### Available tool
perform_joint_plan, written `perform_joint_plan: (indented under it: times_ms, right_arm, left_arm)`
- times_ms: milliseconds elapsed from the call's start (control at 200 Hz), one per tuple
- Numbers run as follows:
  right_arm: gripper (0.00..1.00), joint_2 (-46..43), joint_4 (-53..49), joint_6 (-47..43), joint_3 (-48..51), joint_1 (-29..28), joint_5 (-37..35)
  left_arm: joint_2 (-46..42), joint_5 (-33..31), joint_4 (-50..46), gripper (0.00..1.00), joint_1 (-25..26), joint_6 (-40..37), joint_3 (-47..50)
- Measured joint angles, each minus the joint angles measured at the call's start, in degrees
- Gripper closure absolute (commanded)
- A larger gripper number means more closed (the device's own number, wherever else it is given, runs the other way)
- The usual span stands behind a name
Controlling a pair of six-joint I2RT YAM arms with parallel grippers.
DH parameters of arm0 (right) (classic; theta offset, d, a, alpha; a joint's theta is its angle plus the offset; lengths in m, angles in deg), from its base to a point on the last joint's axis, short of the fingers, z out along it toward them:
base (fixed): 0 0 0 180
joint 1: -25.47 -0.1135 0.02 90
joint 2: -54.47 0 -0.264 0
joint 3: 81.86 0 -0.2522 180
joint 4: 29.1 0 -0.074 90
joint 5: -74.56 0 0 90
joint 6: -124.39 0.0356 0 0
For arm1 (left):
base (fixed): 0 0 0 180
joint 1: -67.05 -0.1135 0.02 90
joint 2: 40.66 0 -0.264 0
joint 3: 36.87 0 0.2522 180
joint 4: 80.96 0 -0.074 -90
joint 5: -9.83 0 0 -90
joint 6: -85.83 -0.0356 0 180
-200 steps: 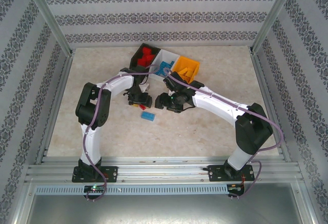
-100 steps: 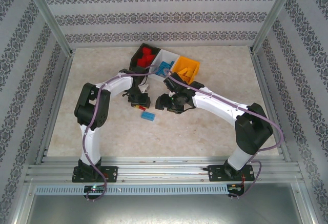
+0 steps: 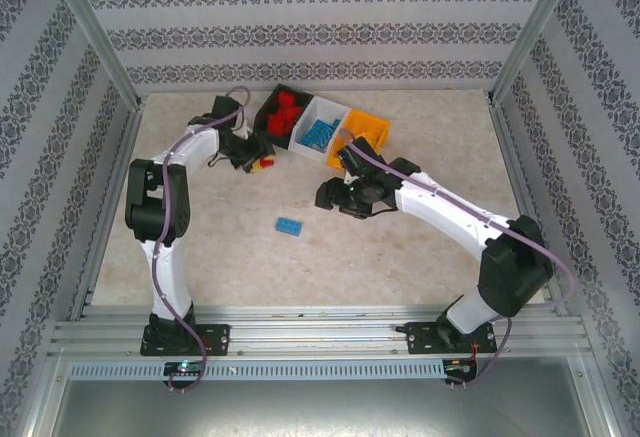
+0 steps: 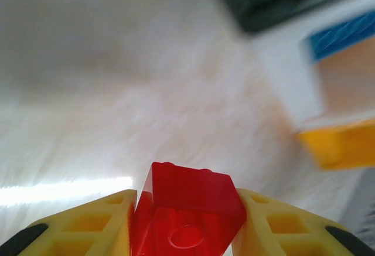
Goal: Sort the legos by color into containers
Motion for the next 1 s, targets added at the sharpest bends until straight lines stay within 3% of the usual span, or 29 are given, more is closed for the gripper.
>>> perform_joint_plan:
  times_ms: [175,310,455,610,754,919,999]
  right_arm:
    - [0.37,-1.1,-0.2,-0.1,0.5,1.9,0.1]
    - [0.37,-1.1,-0.4,-0.5,1.0,3.1,0.7]
    - [0.37,-1.1,-0.5,-1.1,1.0,3.2,1.1]
    - [0.36,-1.1,-0.5,-1.8,1.0,3.1,1.1]
    - [0.36,0.7,-2.2,-5.2,-0.6,2.5,0.9]
    - [0.35,9.6,-6.0,-12.1,-9.2,-1.0,-0.5]
    - [0.34,15.1,-8.4,-16.9,-14.7,-3.4,-1.5]
  left_arm:
    - [8.7,2.1,12.7,0.58,-0.6,13.8,-10.8]
    - [18.6,2.0,16.1,0.44,-0.6,21.3,-22.5]
    - [26.6,1.8,14.6,0.28,-0.5,24.4,-35.0]
    - [27.3,1.9,12.4,0.24,-0.3,24.9,-40.2]
    - [22.5,2.4,11.4,0.2,-0.2,22.8,-34.4]
    - [9.2,2.7,10.6,0.13,-0.3,18.5,-15.5]
    - [1.0,2.4,10.5,0.03,-0.3,15.5,-5.2]
